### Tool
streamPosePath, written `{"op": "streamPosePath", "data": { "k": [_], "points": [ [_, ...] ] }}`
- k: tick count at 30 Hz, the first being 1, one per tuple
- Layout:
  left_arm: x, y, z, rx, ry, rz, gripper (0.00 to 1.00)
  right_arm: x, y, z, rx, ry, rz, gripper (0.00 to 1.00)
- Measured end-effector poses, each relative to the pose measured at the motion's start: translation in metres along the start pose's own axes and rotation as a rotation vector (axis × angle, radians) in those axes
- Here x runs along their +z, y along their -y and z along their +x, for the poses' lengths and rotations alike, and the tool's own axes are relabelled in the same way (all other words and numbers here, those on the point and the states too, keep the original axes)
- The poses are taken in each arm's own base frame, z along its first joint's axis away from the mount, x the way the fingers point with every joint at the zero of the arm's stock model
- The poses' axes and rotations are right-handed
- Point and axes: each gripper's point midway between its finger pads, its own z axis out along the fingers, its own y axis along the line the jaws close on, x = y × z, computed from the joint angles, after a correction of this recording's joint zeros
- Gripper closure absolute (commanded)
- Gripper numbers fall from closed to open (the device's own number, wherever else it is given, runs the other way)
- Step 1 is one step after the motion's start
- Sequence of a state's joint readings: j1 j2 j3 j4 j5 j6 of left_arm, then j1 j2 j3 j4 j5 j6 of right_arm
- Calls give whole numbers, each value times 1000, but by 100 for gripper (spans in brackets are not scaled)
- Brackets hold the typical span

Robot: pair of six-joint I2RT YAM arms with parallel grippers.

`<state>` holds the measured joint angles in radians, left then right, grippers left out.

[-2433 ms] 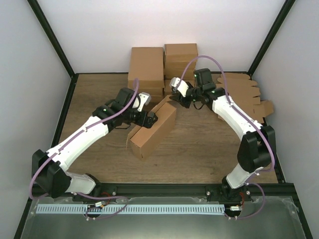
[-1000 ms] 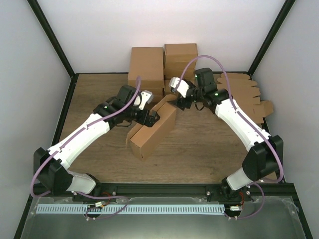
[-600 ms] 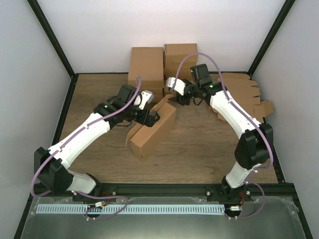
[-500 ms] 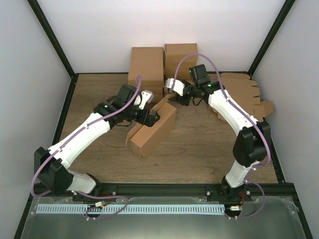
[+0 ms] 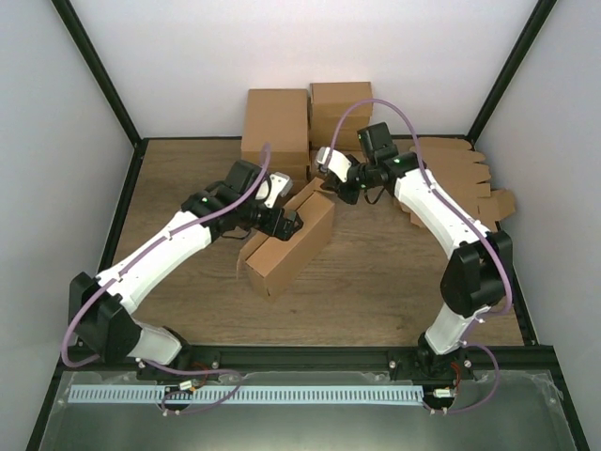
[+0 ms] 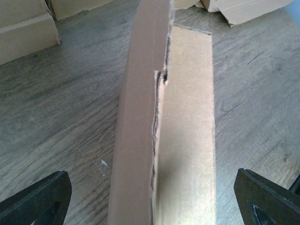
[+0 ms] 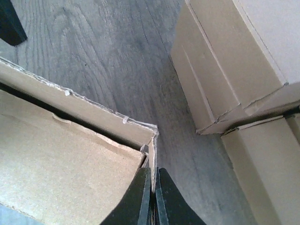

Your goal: Fold the paper box

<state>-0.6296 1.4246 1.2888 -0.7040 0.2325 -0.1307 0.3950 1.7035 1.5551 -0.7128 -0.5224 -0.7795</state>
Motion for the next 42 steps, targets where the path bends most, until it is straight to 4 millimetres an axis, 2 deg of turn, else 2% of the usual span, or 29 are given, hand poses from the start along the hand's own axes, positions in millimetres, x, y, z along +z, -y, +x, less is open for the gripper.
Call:
{"op": "streamPosePath", "data": {
  "k": [5, 8, 14, 21, 27, 31, 42],
  "points": [
    [15, 3, 9, 7, -45, 5, 0, -10, -7, -2, 104, 6, 2, 99],
    [23, 14, 15, 38, -85, -1, 0, -13, -10, -4, 162, 7, 13, 99],
    [31, 32, 11, 111, -102, -63, 0, -12, -14, -4, 285, 13, 28, 99],
    [30, 24, 10, 134, -110, -154, 0, -12, -23, -9, 374, 31, 42, 97],
    [32, 14, 11, 137, -116, -211, 11, -8, -36, 3, 394, 12, 45, 96],
    [34, 14, 10, 141, -115, -207, 15, -7, -38, 5, 385, 28, 63, 95],
    [35, 16, 10, 146, -116, -195, 17, -8, -40, 7, 378, 63, 91, 95]
  ]
}}
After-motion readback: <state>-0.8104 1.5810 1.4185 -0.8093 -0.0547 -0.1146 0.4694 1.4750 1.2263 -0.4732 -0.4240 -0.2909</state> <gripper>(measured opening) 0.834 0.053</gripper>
